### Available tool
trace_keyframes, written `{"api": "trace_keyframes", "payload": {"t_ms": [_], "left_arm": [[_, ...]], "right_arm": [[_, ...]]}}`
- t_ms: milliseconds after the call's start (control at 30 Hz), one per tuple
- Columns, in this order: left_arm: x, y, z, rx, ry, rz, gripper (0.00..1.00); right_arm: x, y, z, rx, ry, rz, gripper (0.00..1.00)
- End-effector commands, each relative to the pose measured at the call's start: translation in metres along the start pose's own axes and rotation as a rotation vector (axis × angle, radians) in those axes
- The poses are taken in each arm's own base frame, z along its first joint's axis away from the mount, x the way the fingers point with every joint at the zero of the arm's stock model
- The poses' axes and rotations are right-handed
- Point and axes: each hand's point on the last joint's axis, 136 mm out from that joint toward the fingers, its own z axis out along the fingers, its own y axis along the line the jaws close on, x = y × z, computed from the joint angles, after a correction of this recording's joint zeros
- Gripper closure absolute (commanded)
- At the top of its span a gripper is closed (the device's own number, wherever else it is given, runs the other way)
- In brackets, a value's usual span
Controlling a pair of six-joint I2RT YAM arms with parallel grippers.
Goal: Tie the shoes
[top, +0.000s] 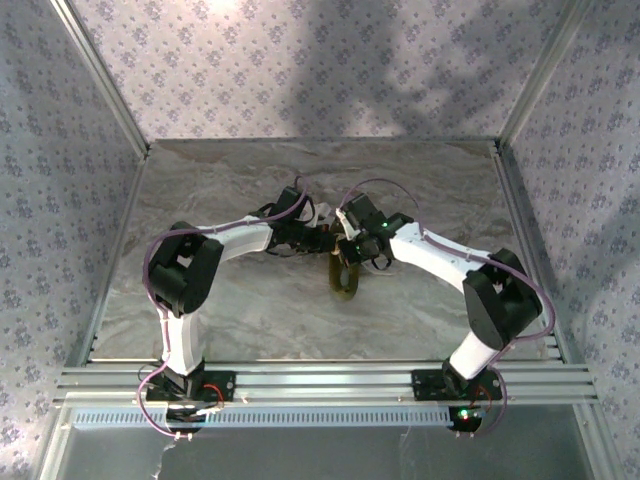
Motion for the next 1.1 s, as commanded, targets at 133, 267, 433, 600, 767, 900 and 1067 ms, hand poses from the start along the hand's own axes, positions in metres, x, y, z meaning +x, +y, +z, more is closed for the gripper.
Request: {"api": "trace_keyframes", "payload": {"t_ms": [133, 267, 433, 600, 767, 900, 1067], "left_arm": [[0.002, -0.01, 0.0, 0.024, 0.019, 0.037, 1.0], [0.0, -0.009, -0.002, 0.014, 0.009, 0.037, 1.0], [-0.001, -0.009, -0.002, 0.013, 0.001, 0.033, 1.0], [-0.001, -0.008, -0.001, 0.014, 0.001, 0.032, 1.0], [0.0, -0.008, 0.0, 0.019, 0.005, 0.031, 1.0], [0.002, -0.008, 0.0, 0.02, 0.007, 0.029, 1.0], [0.003, -0.007, 0.0, 0.019, 0.01, 0.03, 1.0]], "right_arm": [[-0.014, 0.009, -0.024, -0.025, -0.037, -0.016, 1.0], [-0.006, 0.015, -0.022, -0.05, -0.014, -0.024, 1.0], [0.0, 0.018, -0.018, -0.055, 0.001, -0.024, 1.0], [-0.002, 0.03, -0.02, -0.115, -0.005, -0.014, 1.0], [-0.006, 0.029, -0.022, -0.106, -0.023, -0.001, 1.0], [-0.012, 0.01, -0.024, -0.003, -0.054, 0.034, 1.0], [-0.022, -0.001, -0.035, 0.064, -0.114, 0.074, 1.0]]}}
